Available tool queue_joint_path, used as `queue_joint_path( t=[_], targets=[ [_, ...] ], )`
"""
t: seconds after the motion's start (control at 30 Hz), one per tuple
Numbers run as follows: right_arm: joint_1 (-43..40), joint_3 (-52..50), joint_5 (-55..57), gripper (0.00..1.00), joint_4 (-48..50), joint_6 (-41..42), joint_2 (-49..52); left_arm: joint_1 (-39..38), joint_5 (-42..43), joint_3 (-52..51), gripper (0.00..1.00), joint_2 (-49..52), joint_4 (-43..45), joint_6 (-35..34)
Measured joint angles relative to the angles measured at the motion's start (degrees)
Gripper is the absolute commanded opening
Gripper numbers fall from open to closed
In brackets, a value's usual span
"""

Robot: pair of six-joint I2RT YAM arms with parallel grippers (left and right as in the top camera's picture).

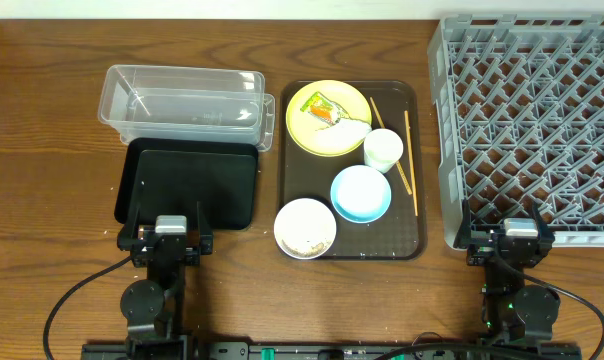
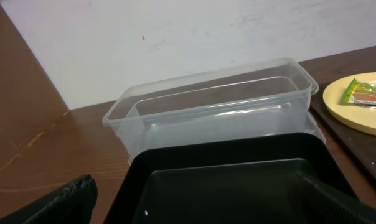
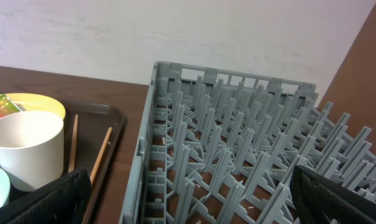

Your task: Sort waste into correct bins and load items into the dishwasher rack

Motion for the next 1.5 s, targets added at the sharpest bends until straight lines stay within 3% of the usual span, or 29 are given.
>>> queue_joint_path(
  t=[0.13,0.37,1.5],
  targets=[
    [8.59,-0.02,-0.9,0.99,-1.68,2.19,0.24,-4.57,-0.44,0.55,1.0,6.86,-1.95,-7.93],
    [9.4,-0.02,-1.16,0.99,-1.68,3.61,0.24,-5.07,-0.57,0.55,1.0,7.91,-1.95,-13.14],
    [9.4,-0.02,-1.16,0.99,-1.7,3.87,0.24,-5.07,-0.66,0.55,1.0,7.91,-1.92,-14.86]
  ],
)
